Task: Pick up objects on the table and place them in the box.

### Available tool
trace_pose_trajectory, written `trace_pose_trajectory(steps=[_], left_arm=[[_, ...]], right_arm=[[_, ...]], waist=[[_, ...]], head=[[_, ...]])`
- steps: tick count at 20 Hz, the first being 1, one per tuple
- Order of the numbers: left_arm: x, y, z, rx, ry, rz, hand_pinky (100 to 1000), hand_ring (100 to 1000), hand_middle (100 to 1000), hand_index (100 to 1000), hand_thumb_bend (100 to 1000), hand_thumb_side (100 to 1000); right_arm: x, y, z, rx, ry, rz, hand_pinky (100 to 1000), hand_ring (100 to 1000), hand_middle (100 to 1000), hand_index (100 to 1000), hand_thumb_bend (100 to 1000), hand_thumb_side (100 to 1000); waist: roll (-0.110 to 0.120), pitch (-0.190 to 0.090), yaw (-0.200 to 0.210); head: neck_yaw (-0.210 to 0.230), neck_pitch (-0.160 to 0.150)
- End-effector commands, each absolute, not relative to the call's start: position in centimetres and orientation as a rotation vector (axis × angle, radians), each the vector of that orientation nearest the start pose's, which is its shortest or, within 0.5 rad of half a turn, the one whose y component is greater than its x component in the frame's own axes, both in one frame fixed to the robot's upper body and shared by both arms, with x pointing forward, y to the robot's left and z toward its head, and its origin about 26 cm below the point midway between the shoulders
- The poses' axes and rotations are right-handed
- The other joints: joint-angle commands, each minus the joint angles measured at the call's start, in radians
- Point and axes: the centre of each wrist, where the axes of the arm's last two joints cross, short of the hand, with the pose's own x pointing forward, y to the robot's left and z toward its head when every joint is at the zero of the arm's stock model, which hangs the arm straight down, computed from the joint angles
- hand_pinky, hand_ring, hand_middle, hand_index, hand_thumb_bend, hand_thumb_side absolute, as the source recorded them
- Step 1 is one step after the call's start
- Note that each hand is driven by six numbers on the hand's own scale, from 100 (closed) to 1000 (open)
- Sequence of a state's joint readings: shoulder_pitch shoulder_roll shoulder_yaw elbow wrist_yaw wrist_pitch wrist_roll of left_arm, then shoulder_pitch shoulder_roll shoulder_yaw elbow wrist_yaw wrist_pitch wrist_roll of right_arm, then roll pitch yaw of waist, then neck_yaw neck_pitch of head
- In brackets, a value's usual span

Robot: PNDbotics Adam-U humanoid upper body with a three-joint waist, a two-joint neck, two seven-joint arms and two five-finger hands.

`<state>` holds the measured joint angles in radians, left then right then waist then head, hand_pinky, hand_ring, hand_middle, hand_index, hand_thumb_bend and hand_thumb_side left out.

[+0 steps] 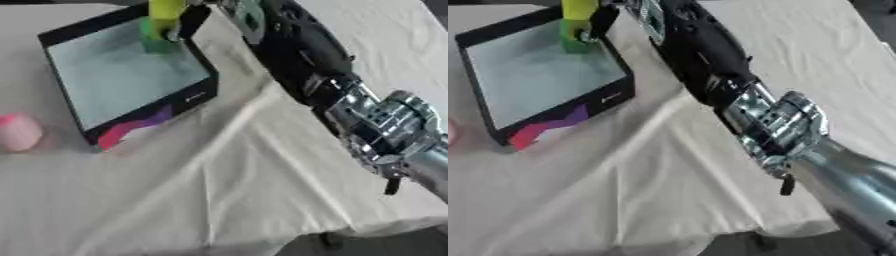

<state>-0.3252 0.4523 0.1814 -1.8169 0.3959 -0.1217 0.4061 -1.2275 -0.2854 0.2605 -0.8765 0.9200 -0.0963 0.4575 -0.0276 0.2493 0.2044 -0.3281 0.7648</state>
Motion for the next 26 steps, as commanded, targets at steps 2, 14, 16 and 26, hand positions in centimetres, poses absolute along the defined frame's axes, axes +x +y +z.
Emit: trace_pose_trajectory(steps=[2, 14, 16, 26], left_arm=[[31.7, 34.5, 21.8, 0.25, -2.328, 0.371, 815, 858, 777, 760, 100, 701], [31.3, 35.0, 22.1, 0.273, -2.345, 0.406, 814, 853, 773, 760, 100, 697], [31.3, 35.1, 22.1, 0.278, -2.346, 0.404, 814, 853, 772, 761, 100, 696], [31.1, 35.1, 22.2, 0.275, -2.35, 0.403, 813, 854, 772, 760, 100, 696]], right_arm=[[49.1, -14.4, 28.7, -0.876, -1.519, 1.675, 763, 663, 544, 693, 156, 336], [48.3, -12.6, 27.7, -0.772, -1.512, 1.754, 767, 666, 547, 695, 122, 317], [48.2, -12.4, 27.5, -0.755, -1.508, 1.769, 768, 666, 548, 696, 117, 315], [48.2, -12.4, 26.1, -0.717, -1.454, 1.831, 831, 779, 665, 823, 143, 350]], waist=[[0.003, -0.036, 0.005], [-0.001, -0.038, 0.03], [-0.001, -0.038, 0.035], [-0.003, -0.035, 0.045]], head=[[-0.006, 0.005], [-0.028, 0.005], [-0.03, 0.005], [-0.046, 0.005]])
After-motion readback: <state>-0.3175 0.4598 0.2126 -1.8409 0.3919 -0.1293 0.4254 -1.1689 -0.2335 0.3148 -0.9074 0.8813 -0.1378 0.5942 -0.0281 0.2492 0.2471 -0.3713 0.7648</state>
